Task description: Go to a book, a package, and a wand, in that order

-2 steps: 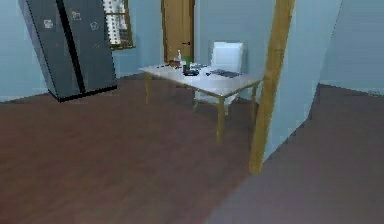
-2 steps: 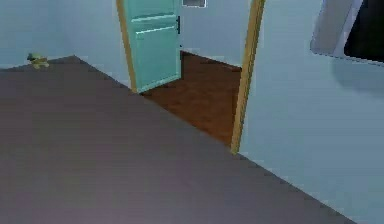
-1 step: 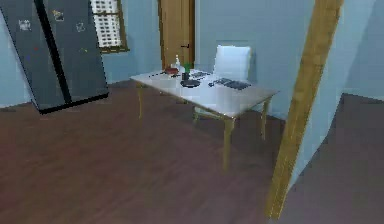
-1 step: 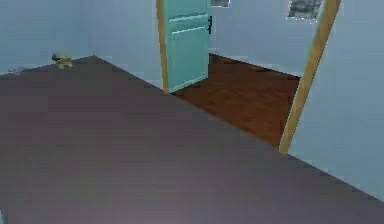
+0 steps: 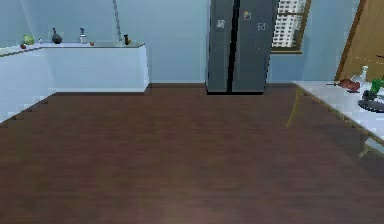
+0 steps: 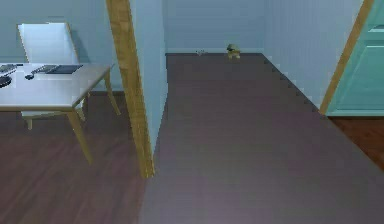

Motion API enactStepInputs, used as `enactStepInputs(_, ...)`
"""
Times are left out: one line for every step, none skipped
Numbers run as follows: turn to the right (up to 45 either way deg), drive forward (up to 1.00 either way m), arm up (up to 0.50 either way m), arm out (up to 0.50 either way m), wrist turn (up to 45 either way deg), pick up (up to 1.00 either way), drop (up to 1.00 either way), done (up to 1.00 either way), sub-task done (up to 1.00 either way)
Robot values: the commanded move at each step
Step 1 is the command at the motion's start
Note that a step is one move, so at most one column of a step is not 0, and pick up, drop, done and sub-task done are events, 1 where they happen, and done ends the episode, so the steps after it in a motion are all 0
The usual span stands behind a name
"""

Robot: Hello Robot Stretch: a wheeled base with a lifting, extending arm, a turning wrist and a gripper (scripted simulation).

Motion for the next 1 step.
enactStepInputs(-18.0,0.0,0.0,0.0,0.0,0.0,0.0,0.0,0.0)
